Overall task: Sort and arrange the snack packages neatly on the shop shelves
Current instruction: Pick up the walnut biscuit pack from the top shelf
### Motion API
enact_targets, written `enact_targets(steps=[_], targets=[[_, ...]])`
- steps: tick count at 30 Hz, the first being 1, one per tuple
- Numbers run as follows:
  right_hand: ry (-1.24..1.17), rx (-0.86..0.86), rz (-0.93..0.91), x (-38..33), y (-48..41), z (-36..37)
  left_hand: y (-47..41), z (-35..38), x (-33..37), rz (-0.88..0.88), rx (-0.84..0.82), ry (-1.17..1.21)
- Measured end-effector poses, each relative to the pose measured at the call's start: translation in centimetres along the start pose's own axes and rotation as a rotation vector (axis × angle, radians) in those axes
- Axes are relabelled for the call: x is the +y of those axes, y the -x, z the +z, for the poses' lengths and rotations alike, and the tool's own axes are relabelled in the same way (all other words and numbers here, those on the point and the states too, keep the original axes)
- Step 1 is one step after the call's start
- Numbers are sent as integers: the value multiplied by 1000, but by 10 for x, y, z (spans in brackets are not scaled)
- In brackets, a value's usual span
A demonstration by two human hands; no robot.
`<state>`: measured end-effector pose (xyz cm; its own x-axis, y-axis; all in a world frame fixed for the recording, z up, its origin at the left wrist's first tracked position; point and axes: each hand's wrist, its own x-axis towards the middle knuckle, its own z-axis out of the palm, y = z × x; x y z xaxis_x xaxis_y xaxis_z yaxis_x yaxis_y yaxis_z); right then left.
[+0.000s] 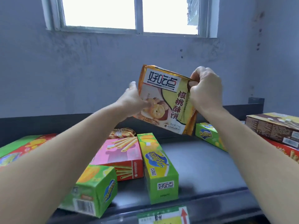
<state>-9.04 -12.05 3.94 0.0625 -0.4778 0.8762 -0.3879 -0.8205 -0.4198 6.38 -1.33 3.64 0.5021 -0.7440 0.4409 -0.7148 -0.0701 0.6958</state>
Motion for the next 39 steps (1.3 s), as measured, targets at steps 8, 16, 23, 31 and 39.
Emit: enact_targets(steps=[8, 16, 23, 31, 39], targets=[[-276, -134, -128, -87, 5, 64, 27, -99, -50, -121, 73, 178], [-514, -386, -185, -177, 24, 136, 62, -183, -109, -182, 366, 128], [-597, -666, 12, -222, 39, 183, 72, -230, -148, -269, 498, 86], [-561, -1182, 190, -227, 76, 235, 69, -253, -187, -314, 491, -59], [-346, -1458, 190, -233, 101, 257, 71, -259, -206, -422, 462, -83]])
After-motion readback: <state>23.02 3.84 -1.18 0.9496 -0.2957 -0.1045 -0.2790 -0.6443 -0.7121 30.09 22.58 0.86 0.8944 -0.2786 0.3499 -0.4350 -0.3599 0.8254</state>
